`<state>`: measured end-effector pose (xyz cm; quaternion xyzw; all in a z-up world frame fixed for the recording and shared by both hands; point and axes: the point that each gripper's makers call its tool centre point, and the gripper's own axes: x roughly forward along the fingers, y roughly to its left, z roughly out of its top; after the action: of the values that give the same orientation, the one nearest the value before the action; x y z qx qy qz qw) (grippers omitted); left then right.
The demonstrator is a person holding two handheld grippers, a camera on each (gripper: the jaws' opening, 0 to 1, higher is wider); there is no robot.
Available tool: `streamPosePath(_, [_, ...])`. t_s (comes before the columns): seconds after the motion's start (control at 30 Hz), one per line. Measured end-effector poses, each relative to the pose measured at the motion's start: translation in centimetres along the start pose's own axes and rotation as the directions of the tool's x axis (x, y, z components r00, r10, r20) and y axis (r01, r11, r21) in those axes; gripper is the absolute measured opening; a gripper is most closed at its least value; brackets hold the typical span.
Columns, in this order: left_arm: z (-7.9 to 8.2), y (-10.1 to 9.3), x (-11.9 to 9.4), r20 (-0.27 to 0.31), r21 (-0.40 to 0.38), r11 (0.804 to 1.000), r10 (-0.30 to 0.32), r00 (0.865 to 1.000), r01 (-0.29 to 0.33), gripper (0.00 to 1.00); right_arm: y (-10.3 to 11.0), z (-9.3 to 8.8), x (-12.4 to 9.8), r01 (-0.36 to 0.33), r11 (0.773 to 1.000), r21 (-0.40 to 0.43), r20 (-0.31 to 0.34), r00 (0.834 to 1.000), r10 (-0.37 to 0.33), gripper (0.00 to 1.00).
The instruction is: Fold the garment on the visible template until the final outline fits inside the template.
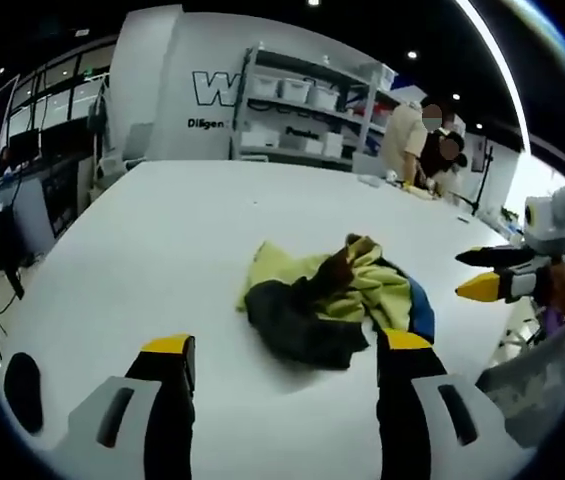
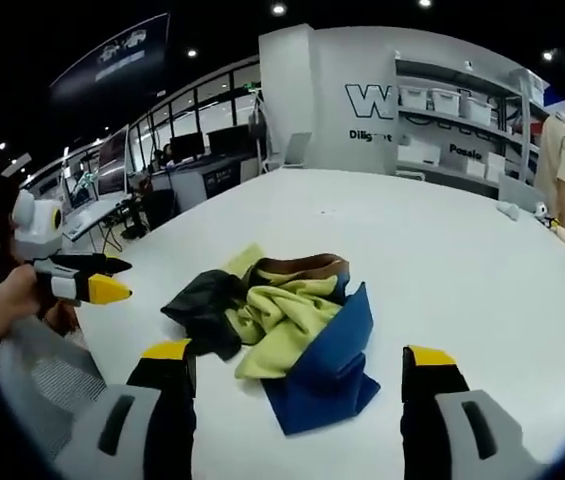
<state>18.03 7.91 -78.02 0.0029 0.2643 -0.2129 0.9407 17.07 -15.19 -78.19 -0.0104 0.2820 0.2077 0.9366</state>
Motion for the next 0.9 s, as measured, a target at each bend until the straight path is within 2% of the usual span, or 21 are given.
streamPosePath(0.13, [0.0, 0.1, 0.0, 0.001, 0.001, 1.000, 0.002, 1.000, -0.002, 0.66, 0.1, -0.1, 0.0, -0.006, 1.000, 0.009, -0.003, 1.000, 0.006, 0.79])
streamPosePath(0.27, [-0.4, -0.1, -0.2, -0.020, -0.075, 0.997, -0.013, 1.000, 0.011, 0.59, 0.3, 0.2, 0.0, -0.003, 1.000, 0.011, -0.008, 1.000, 0.003, 0.75])
streamPosePath(0.33, [-0.3, -0.1, -0.2, -0.008, -0.104, 0.994, -0.019, 1.000, 0.018, 0.60, 0.1, 1.0, -0.1, 0.022, 0.999, -0.024, 0.000, 1.000, -0.022, 0.74])
streamPosePath(0.37, [0.6, 0.6, -0.6, 0.015, -0.088, 0.996, 0.018, 1.000, -0.016, 0.60, -0.1, 2.0, 0.1, 0.031, 0.999, -0.043, 0.007, 1.000, -0.030, 0.73])
streamPosePath(0.4, [1.0, 0.7, -0.6, 0.024, -0.084, 0.996, 0.023, 0.999, -0.021, 0.59, 0.1, 2.4, 0.3, 0.008, 0.999, -0.037, 0.000, 1.000, -0.008, 0.71])
streamPosePath(0.43, [1.1, 0.7, -0.1, 0.009, -0.096, 0.995, 0.009, 1.000, -0.008, 0.59, 0.2, 2.6, 0.6, -0.016, 1.000, -0.019, 0.000, 1.000, 0.016, 0.69])
streamPosePath(0.5, [0.9, 0.7, 0.5, -0.004, -0.102, 0.995, 0.005, 1.000, -0.005, 0.59, -0.3, 3.2, 1.4, -0.023, 0.999, -0.022, -0.012, 1.000, 0.023, 0.66])
streamPosePath(0.53, [1.3, 0.8, 0.8, -0.003, -0.089, 0.996, 0.009, 1.000, -0.009, 0.58, -0.6, 3.3, 1.7, -0.022, 0.999, -0.030, -0.018, 1.000, 0.022, 0.64])
streamPosePath(0.57, [2.1, 1.3, 1.5, 0.003, -0.108, 0.994, 0.003, 1.000, -0.003, 0.58, -1.3, 3.7, 2.5, -0.014, 1.000, -0.027, -0.024, 1.000, 0.013, 0.62])
streamPosePath(0.6, [2.3, 0.9, 2.6, -0.013, -0.094, 0.995, -0.013, 1.000, 0.011, 0.57, -2.0, 4.0, 3.6, -0.009, 1.000, -0.002, -0.035, 0.999, 0.009, 0.61])
streamPosePath(0.67, [1.6, 0.2, 4.0, -0.046, -0.089, 0.996, -0.029, 0.999, 0.024, 0.55, -2.5, 4.0, 4.6, -0.001, 1.000, 0.001, -0.059, 0.998, 0.001, 0.58])
streamPosePath(0.83, [0.8, -1.0, 5.4, -0.092, -0.046, 0.995, -0.091, 0.992, 0.087, 0.49, -3.1, 3.3, 5.8, 0.023, 0.998, -0.061, -0.109, 0.994, -0.029, 0.50])
streamPosePath(0.9, [0.6, -1.0, 5.9, -0.100, -0.047, 0.995, -0.092, 0.991, 0.087, 0.47, -3.2, 3.0, 6.3, 0.022, 0.998, -0.064, -0.123, 0.992, -0.029, 0.46])
